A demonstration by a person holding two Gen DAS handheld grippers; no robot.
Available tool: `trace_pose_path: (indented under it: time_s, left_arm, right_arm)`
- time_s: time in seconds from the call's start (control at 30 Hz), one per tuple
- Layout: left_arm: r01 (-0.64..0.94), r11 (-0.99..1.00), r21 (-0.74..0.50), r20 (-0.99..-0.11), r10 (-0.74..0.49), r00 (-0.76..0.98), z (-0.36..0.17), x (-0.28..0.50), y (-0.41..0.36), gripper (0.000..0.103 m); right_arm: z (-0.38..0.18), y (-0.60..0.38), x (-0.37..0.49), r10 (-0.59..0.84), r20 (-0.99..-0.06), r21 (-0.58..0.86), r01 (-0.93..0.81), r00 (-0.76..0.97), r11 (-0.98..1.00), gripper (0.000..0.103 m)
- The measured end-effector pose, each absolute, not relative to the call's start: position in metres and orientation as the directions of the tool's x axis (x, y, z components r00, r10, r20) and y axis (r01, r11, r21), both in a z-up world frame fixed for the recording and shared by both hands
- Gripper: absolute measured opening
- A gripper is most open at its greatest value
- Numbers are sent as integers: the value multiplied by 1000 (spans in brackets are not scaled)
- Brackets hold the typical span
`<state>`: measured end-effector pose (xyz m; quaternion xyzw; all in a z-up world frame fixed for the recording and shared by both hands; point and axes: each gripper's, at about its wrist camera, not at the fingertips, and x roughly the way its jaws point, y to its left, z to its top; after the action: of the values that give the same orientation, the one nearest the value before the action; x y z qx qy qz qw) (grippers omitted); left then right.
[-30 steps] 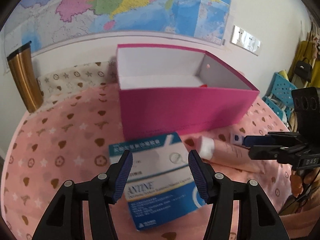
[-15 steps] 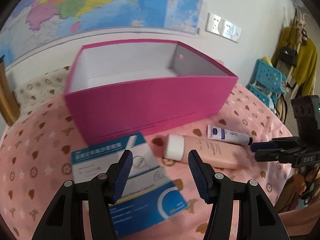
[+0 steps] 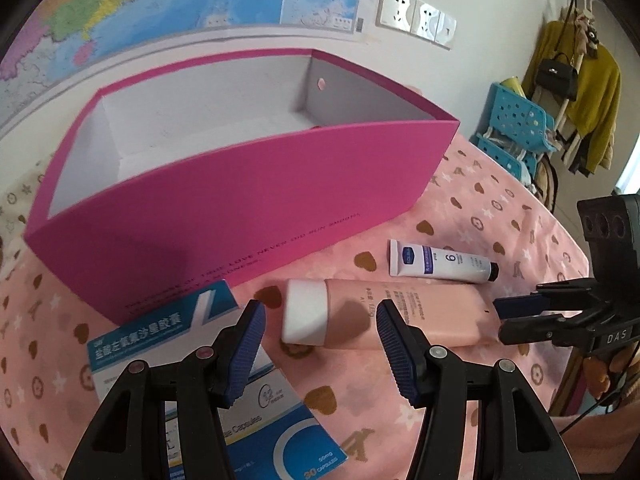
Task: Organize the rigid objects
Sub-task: 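Move the right gripper to the peach tube with white cap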
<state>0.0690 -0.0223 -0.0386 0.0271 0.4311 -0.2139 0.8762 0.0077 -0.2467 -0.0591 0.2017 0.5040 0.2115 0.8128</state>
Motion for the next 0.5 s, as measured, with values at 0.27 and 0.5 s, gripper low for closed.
trace_pose_path:
  time_s: [0.27,0.5]
  left_arm:
    - [425,889,-168,-781,-383,494,-44,73,-25,58]
    - [422,889,-178,-776,-390,495,-42,67,-24,58]
  right_arm:
    - [-60,-248,11,550,-716,562,-112,429,820,46]
    - [-58,-248,12,523,-726,537,-107,447,837,46]
